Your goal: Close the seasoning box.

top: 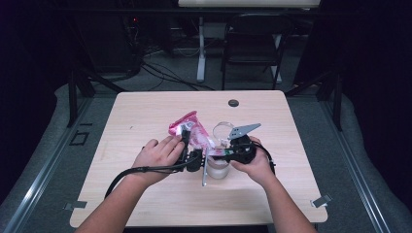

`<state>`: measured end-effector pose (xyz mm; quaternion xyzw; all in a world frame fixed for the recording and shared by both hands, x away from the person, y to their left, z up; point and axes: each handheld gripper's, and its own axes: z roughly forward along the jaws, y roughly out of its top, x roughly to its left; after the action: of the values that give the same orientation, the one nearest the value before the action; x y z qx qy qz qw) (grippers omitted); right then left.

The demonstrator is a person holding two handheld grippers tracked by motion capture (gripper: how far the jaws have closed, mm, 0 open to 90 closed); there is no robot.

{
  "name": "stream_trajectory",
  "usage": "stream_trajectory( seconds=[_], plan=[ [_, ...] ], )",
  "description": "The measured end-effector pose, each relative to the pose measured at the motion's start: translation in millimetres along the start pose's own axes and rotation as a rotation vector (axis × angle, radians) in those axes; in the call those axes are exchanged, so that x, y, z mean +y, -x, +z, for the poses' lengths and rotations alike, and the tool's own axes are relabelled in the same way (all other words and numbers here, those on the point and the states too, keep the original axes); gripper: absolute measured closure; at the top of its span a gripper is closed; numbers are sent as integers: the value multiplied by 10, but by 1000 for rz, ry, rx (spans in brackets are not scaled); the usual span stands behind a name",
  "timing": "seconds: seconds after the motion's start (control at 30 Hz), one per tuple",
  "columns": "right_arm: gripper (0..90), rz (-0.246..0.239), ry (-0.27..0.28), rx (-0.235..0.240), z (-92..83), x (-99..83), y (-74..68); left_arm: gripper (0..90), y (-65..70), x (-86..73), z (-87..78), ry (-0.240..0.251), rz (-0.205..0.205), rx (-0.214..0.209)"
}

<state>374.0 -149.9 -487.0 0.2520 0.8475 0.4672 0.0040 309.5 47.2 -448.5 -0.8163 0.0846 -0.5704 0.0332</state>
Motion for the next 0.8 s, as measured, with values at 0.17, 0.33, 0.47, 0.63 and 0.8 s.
stream_trajectory(
  seconds=[0.17,0.33,0.47,0.63,0.8],
  plan=[
    [900,2,6,-4,-3,0,6,814,-1,12,-19,1,8,18],
    [900,2,8,-12,-17,0,16,820,-4,22,-43,2,13,23],
    [900,10,12,-17,-16,-1,15,823,-5,33,-59,-1,18,20],
    [900,11,1,-30,-19,-3,28,829,5,77,-101,9,31,36],
    [900,12,0,-33,-17,-5,29,832,13,109,-140,12,39,48]
  ],
)
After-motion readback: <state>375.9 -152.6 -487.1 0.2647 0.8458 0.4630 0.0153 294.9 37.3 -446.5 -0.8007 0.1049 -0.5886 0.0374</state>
